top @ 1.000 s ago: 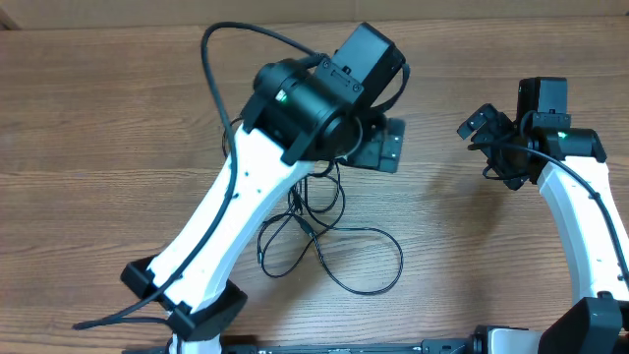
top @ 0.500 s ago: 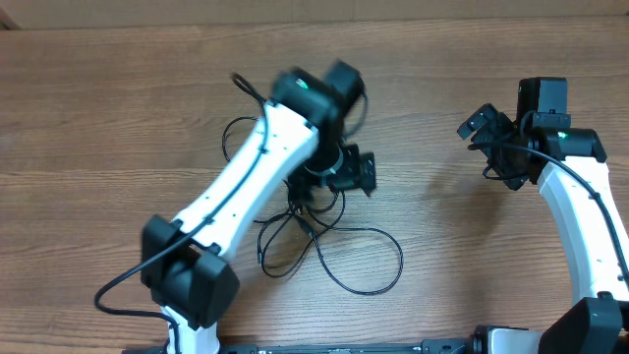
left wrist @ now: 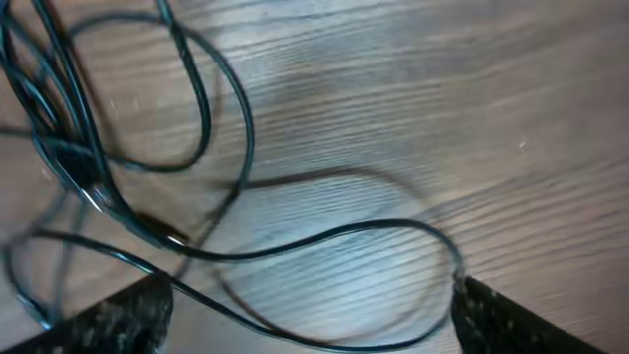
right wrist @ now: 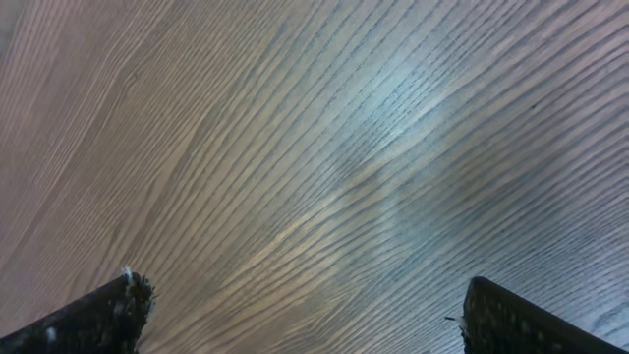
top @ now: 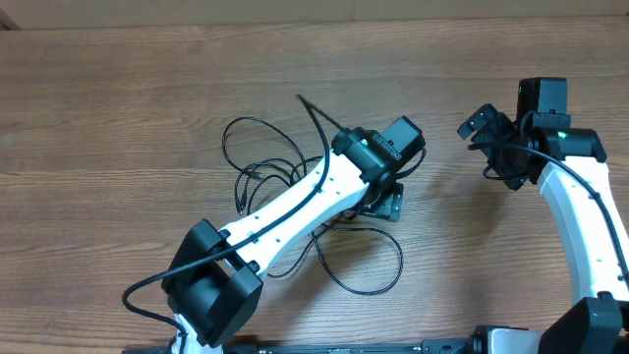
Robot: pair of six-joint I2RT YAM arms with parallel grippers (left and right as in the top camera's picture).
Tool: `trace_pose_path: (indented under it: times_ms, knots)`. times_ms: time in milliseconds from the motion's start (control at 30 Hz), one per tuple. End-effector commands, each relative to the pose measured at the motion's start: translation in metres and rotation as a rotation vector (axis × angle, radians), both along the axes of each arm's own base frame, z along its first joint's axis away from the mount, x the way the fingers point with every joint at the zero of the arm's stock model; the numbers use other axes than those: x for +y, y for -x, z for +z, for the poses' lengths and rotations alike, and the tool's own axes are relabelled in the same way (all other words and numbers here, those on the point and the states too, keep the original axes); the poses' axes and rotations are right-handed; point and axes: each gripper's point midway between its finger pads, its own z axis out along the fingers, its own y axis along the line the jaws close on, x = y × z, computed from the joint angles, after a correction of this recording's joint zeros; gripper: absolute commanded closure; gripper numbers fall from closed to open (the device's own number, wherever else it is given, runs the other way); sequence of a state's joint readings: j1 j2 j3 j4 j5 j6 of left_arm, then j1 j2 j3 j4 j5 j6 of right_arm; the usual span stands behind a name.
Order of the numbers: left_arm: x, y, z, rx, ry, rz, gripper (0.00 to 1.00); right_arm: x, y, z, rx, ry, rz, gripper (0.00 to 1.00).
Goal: Untangle cables
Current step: 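Position the left gripper over a cable loop to grasp it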
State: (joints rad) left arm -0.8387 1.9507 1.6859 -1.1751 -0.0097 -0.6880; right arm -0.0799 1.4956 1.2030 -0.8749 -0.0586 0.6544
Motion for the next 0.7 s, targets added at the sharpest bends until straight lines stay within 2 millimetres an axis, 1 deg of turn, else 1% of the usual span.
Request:
trace_pose_path:
  times_ms: [0, 33, 100, 167, 200, 267, 400, 533, 667]
  knots:
    - [0.007, 0.004, -0.013, -0.022, -0.080, -0.368, 0.13, -0.005, -0.001, 0.005, -0.019, 0.016, -0.012, 0.00]
    - [0.004, 0.008, -0.015, -0.007, -0.063, -0.415, 0.17, -0.005, -0.001, 0.005, -0.019, 0.017, -0.012, 0.00]
    - [-0.003, 0.015, -0.019, 0.016, -0.021, -0.494, 0.18, -0.005, -0.001, 0.005, -0.019, 0.016, -0.012, 0.00]
    - [-0.009, 0.022, -0.025, 0.036, 0.025, -0.571, 0.17, -0.005, -0.001, 0.005, -0.019, 0.016, -0.012, 0.00]
    - [-0.011, 0.025, -0.028, 0.044, 0.043, -0.606, 0.14, -0.005, -0.001, 0.005, -0.019, 0.017, -0.012, 0.00]
    - [-0.010, 0.029, -0.037, 0.048, 0.045, -0.672, 0.11, -0.005, -0.001, 0.005, -0.019, 0.016, -0.012, 0.00]
    - [-0.005, 0.033, -0.051, 0.037, 0.030, -0.836, 0.11, -0.005, -0.001, 0.005, -0.019, 0.016, -0.013, 0.00]
    - [-0.007, 0.032, -0.055, 0.021, 0.034, -0.879, 0.19, -0.005, -0.001, 0.005, -0.019, 0.016, -0.012, 0.00]
    - [-0.011, 0.033, -0.064, -0.005, 0.041, -0.923, 0.22, -0.005, -0.001, 0.005, -0.019, 0.016, -0.012, 0.00]
